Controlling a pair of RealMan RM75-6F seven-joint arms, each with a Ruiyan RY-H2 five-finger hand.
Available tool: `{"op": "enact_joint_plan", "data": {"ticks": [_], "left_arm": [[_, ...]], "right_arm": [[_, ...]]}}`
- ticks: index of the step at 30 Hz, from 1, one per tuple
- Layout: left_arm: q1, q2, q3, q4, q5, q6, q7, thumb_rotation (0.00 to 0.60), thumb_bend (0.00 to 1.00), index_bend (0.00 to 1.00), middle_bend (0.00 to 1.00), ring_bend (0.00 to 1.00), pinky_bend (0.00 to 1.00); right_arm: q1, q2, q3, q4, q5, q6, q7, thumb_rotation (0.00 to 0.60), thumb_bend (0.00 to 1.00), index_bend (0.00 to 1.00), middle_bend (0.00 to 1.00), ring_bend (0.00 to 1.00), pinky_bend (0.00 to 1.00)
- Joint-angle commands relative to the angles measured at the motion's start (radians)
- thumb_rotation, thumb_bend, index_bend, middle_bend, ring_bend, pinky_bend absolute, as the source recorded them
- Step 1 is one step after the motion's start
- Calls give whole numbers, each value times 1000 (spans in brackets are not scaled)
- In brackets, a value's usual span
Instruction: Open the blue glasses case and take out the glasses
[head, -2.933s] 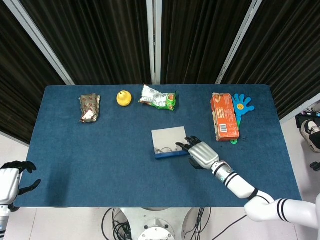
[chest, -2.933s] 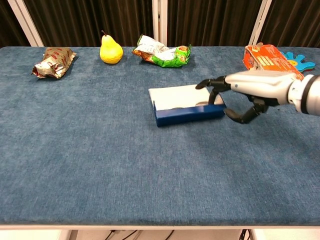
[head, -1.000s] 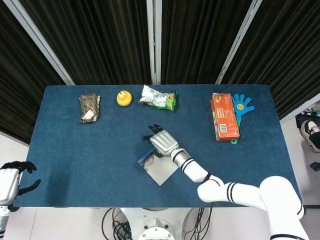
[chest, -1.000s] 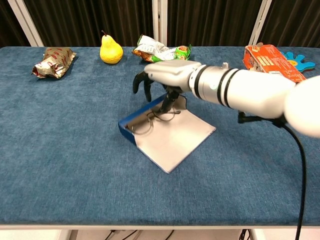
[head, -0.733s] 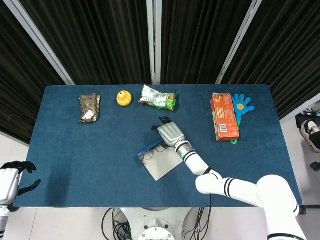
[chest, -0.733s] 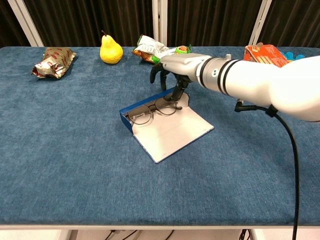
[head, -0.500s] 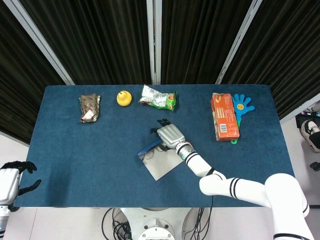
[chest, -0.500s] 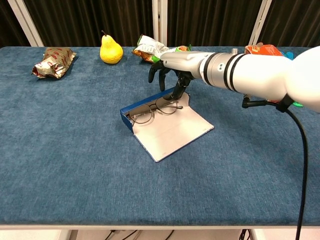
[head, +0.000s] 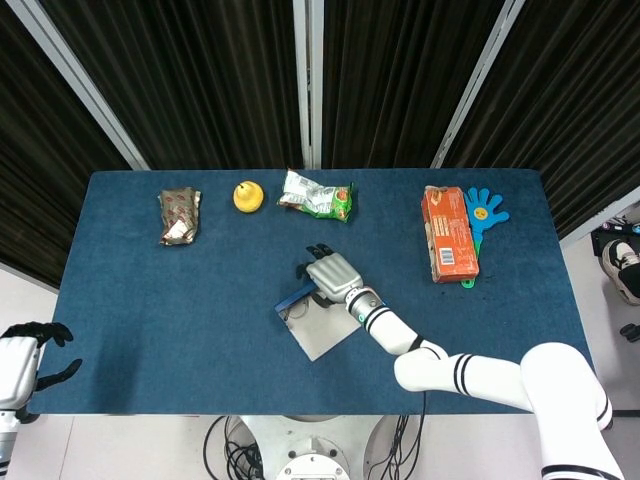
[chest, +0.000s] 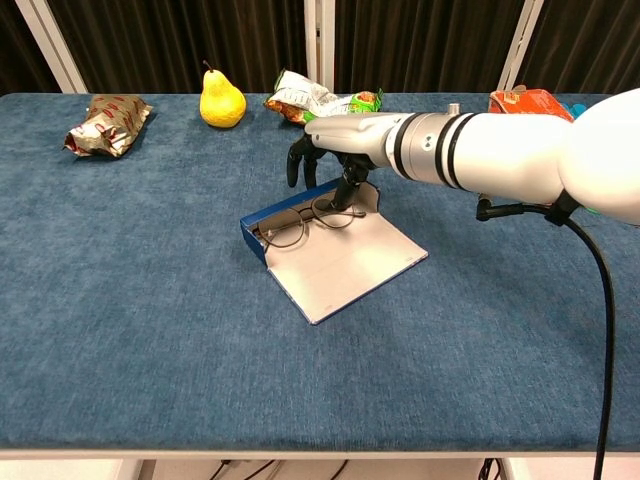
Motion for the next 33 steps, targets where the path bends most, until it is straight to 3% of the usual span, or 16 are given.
{"op": "enact_joint_plan", "data": {"ticks": [1,21,33], "left_arm": [[0,0,0,0,0,0,-1,600,165,508,536,415,388],[0,1,2,3,4,1,-10,600,166,508,536,415,378],[0,1,2,4,4,2,-15,600,165,508,535,415,377]], "right_arm": [[1,1,-4,-1,1,3,1,600,362,342,342,0,0],[22,-11,-21,9,16,17,10,600,390,452,343,0,0],[12,-24,-19,10,-5,70,20,600,453,609,368,9,0]]}}
